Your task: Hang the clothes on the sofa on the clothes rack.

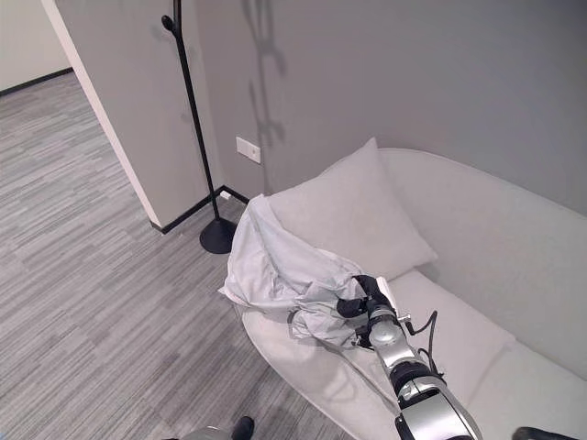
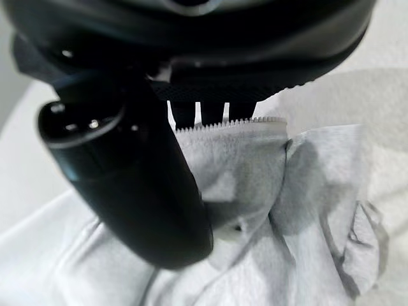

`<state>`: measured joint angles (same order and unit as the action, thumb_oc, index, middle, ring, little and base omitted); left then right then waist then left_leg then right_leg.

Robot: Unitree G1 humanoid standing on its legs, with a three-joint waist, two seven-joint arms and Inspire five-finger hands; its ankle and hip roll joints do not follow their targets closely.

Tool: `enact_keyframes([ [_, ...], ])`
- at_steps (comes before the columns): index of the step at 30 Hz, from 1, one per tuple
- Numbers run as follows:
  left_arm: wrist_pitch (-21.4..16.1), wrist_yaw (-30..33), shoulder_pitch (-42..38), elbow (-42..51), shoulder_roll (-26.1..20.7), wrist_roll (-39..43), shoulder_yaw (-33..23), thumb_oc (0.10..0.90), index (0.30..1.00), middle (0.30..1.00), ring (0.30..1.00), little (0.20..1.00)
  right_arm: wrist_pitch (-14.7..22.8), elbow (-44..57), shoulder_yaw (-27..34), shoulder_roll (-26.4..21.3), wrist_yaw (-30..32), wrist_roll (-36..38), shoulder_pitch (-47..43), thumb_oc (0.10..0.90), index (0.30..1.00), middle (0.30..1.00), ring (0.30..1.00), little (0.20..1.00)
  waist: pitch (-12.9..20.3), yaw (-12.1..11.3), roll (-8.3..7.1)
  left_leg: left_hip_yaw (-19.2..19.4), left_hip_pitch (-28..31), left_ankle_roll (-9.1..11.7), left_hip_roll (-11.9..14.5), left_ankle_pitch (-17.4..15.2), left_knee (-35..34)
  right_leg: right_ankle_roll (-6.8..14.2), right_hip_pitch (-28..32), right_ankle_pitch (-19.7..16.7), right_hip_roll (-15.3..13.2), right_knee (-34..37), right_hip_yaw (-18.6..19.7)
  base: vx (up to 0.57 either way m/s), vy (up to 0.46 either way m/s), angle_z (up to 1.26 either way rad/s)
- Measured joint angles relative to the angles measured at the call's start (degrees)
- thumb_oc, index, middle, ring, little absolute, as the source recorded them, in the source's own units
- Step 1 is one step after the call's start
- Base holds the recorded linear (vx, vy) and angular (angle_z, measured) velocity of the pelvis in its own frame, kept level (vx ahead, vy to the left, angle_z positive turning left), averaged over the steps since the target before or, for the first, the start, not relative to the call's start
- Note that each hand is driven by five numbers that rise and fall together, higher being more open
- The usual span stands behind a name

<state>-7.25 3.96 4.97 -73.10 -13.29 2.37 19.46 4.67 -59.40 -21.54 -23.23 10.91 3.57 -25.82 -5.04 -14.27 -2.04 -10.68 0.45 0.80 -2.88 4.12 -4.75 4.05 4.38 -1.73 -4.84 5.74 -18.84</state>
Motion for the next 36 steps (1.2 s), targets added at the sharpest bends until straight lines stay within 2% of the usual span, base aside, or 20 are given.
enact_keyframes([
  [5,0.0,-0.1,0.0,0.0,0.0,0.0,-0.1,0.800,0.900,0.900,0.900,0.900,-0.6,0.2,-1.7,0.4,-1.1,-1.8,0.1,0.400,0.300,0.300,0.300,0.300,0.1,0.2,0.11,0.0,0.3,0.0,0.0,0.0,0.0,-0.1,0.1,0.0,0.0,0.0,0.0,0.00,-0.001,0.01],
  [10,0.1,-0.1,0.1,0.0,-0.1,-0.1,-0.2,0.800,0.900,0.900,0.900,0.900,-0.8,1.7,-0.9,-0.4,-0.9,-5.7,0.6,0.400,0.300,0.300,0.300,0.300,0.0,0.7,0.15,0.3,1.1,0.1,0.1,0.0,-0.1,0.0,0.8,0.0,0.0,0.0,0.2,-0.01,-0.005,-0.02],
  [13,0.4,0.2,0.9,2.0,-0.3,0.1,-3.4,0.800,0.900,0.900,0.900,0.900,-1.5,16.7,4.2,-6.7,-0.1,-11.8,6.8,0.400,0.300,0.300,0.300,0.300,-0.1,0.9,0.50,0.6,1.3,0.0,0.1,0.1,-0.3,0.0,0.7,0.0,-0.1,0.0,0.6,-0.01,-0.019,-0.04],
  [14,0.7,0.7,2.2,4.8,-0.3,0.5,-6.7,0.800,0.900,0.900,0.900,0.900,-1.7,24.6,8.3,-9.9,1.0,-15.5,10.2,0.400,0.300,0.300,0.300,0.300,-0.2,0.9,0.73,0.9,1.6,-0.1,0.1,0.1,-0.4,0.0,0.9,0.0,-0.1,0.0,0.9,-0.01,-0.035,-0.10],
  [16,0.9,1.1,2.7,7.7,-1.1,2.1,-8.1,0.800,0.900,0.900,0.900,0.900,-1.8,29.3,11.1,-13.0,2.6,-17.6,11.6,0.400,0.300,0.300,0.300,0.300,-0.2,1.4,0.86,1.1,2.0,0.0,0.1,0.1,-0.4,0.0,1.2,0.0,-0.1,0.0,1.0,-0.01,-0.027,-0.06],
  [17,0.4,1.8,3.7,13.4,-1.9,3.4,-9.5,0.800,0.900,0.900,0.900,0.900,-1.7,35.0,15.5,-15.6,4.5,-20.7,13.4,0.400,0.300,0.300,0.300,0.300,-0.4,1.8,1.10,1.1,2.3,0.0,0.2,0.1,-0.5,0.0,1.5,0.0,-0.1,0.0,1.1,-0.04,-0.028,-0.03],
  [20,0.7,2.1,4.4,23.6,-3.8,4.6,-10.9,0.800,0.900,0.900,0.900,0.900,-2.2,42.6,21.8,-18.0,6.9,-25.0,14.5,0.400,0.300,0.300,0.300,0.300,-0.7,2.1,1.53,1.7,3.0,0.1,0.4,-0.1,-0.5,0.0,2.1,0.0,0.1,0.0,1.7,-0.03,-0.036,-0.12],
  [21,-1.3,2.9,4.0,27.7,-4.5,5.2,-11.5,0.800,0.900,0.900,0.900,0.900,-1.6,45.5,23.5,-18.9,9.8,-27.0,14.0,0.400,0.300,0.300,0.300,0.300,-0.7,2.3,1.75,2.2,3.4,0.1,0.5,-0.2,-0.5,0.0,2.2,0.0,0.3,0.0,2.3,-0.06,-0.039,-0.18],
  [22,-0.8,3.2,4.2,31.2,-5.2,6.0,-11.4,0.800,0.900,0.900,0.900,0.900,-1.8,47.0,24.5,-19.1,9.9,-28.0,13.7,0.400,0.300,0.300,0.300,0.300,-0.7,2.2,1.76,2.5,3.5,0.1,0.6,-0.2,-0.5,0.1,2.2,0.0,0.4,0.0,2.6,-0.05,-0.031,-0.20],
  [24,-1.9,3.4,5.7,42.9,-7.5,7.0,-11.8,0.800,0.900,0.900,0.900,0.900,-1.9,49.9,25.6,-19.7,11.8,-28.2,11.6,0.400,0.300,0.300,0.300,0.300,-0.8,2.3,1.70,3.0,3.8,0.3,1.0,-0.3,-0.5,0.1,2.5,-0.1,0.7,0.0,2.9,-0.02,-0.018,-0.14],
  [27,-3.6,4.2,2.1,49.3,-8.0,7.1,-12.7,0.800,0.900,0.900,0.900,0.900,-2.0,51.4,25.4,-19.8,13.5,-28.2,6.1,0.400,0.300,0.300,0.300,0.300,-0.6,2.6,2.03,3.3,4.3,0.4,1.2,-0.4,-0.5,0.1,2.7,-0.1,1.0,0.0,3.5,-0.05,-0.022,-0.10],
  [30,-2.9,6.5,0.6,58.5,-10.3,6.4,-13.6,0.800,0.900,0.900,0.900,0.900,-3.6,50.9,21.2,-20.2,14.1,-27.8,-6.3,0.400,0.300,0.300,0.300,0.300,-0.7,3.0,2.01,4.4,5.0,0.5,1.8,-0.5,-0.4,-0.1,2.8,-0.4,1.4,0.0,4.4,-0.01,-0.029,-0.16],
  [32,-3.2,8.4,-1.5,64.2,-10.5,6.1,-14.6,0.800,0.900,0.900,0.900,0.900,-3.3,51.8,18.7,-22.0,14.4,-27.8,-12.2,0.400,0.300,0.300,0.300,0.300,-0.7,2.7,1.90,4.3,5.1,0.5,2.0,-0.5,-0.4,-0.2,2.9,-0.4,1.7,0.0,4.4,-0.01,-0.021,0.00],
  [33,-4.7,9.0,-3.4,67.7,-10.5,6.1,-15.1,0.800,0.900,0.900,0.900,0.900,-2.7,53.1,17.8,-23.0,14.4,-27.8,-15.5,0.400,0.300,0.300,0.300,0.300,-0.7,1.9,1.85,4.2,5.2,0.5,2.1,-0.5,-0.4,-0.2,3.1,-0.4,1.9,0.0,4.3,-0.01,-0.018,0.03],
  [36,-5.2,10.1,-6.1,75.5,-10.3,6.7,-15.2,0.800,0.900,0.900,0.900,0.900,-1.8,55.7,12.9,-22.6,14.7,-27.6,-22.9,0.400,0.300,0.300,0.300,0.300,-0.7,1.8,1.62,4.1,6.3,0.7,2.1,-0.6,-0.4,-0.4,4.3,-0.2,1.9,0.0,4.2,0.00,-0.005,0.02],
])
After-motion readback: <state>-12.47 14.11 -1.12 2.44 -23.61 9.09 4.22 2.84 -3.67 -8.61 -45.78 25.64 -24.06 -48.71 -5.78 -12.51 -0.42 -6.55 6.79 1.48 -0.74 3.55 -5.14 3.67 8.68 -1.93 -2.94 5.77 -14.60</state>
